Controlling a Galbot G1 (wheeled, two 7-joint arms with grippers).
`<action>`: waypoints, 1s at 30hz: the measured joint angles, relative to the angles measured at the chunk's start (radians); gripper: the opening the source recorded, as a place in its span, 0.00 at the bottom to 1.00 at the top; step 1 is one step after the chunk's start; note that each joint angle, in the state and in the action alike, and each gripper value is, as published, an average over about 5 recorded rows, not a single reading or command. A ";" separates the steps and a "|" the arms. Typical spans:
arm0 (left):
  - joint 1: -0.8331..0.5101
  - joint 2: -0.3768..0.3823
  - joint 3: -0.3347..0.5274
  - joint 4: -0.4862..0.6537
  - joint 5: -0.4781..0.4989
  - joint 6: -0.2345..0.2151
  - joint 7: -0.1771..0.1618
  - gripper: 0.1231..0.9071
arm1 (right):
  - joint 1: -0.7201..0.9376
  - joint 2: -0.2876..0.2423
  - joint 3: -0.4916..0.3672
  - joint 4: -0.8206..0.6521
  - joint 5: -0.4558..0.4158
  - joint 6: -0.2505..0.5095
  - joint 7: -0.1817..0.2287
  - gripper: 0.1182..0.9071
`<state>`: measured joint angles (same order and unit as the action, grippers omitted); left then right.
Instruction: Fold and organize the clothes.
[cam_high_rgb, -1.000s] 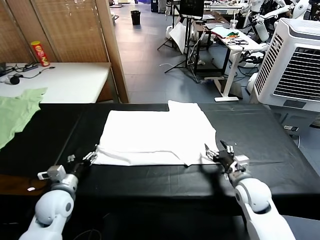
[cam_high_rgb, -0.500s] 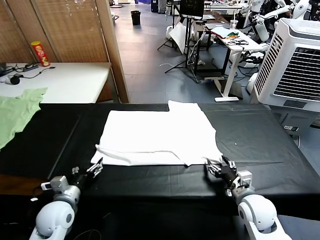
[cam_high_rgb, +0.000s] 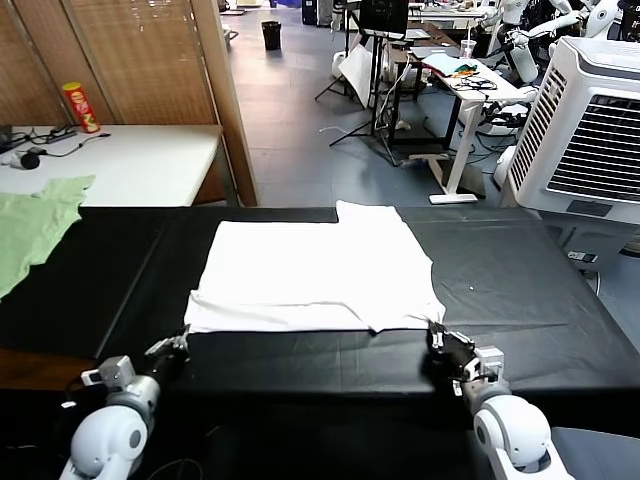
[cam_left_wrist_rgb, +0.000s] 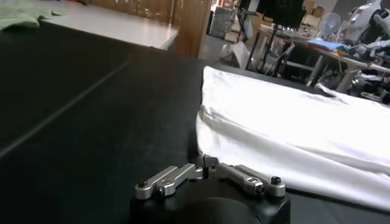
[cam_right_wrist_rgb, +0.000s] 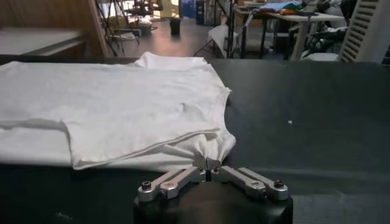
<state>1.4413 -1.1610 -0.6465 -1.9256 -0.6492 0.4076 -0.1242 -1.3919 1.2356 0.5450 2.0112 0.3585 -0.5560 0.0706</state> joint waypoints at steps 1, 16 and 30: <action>0.009 0.004 -0.002 -0.012 0.010 0.004 -0.006 0.00 | -0.010 0.000 0.004 0.014 0.000 -0.010 0.009 0.01; 0.255 0.081 -0.070 -0.222 0.107 0.026 -0.013 0.00 | -0.233 0.025 0.062 0.195 -0.013 -0.087 0.033 0.01; 0.411 0.078 -0.110 -0.295 0.148 0.060 -0.017 0.38 | -0.322 0.005 0.087 0.279 -0.059 -0.108 -0.019 0.51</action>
<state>1.8522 -1.0834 -0.7564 -2.2203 -0.5008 0.4678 -0.1416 -1.7139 1.2410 0.6317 2.2900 0.2999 -0.6642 0.0518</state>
